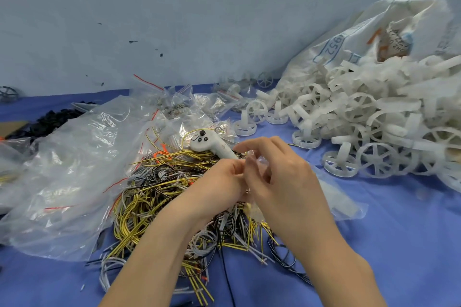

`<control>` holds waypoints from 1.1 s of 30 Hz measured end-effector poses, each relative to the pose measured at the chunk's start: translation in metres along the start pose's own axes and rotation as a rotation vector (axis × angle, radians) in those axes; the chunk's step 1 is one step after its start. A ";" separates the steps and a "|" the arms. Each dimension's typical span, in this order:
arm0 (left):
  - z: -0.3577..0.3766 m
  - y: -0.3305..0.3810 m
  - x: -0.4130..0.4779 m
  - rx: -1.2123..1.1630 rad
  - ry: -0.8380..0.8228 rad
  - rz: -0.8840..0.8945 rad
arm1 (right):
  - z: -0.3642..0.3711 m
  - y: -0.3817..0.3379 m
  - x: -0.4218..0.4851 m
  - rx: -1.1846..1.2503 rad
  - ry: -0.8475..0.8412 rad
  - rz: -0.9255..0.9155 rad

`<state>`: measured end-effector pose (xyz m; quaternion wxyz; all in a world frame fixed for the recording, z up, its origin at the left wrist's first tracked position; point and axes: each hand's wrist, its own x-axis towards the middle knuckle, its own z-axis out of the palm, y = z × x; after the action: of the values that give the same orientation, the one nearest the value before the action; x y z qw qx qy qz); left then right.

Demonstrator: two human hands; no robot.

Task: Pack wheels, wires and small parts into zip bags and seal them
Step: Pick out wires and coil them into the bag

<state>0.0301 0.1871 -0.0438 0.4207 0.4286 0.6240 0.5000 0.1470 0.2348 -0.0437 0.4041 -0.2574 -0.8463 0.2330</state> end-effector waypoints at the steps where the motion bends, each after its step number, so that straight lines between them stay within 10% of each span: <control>1: 0.000 0.002 -0.001 -0.045 0.009 0.012 | -0.002 0.001 0.001 -0.001 0.002 0.028; 15: -0.039 0.012 -0.022 -0.564 -0.087 -0.122 | -0.028 0.003 0.003 0.364 -0.025 0.301; 33: -0.008 0.019 -0.026 -0.115 0.263 0.226 | -0.021 0.009 0.007 0.348 -0.042 0.357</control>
<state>0.0317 0.1621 -0.0216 0.3002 0.4021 0.5918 0.6308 0.1622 0.2498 -0.0335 0.3770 -0.3242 -0.7428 0.4483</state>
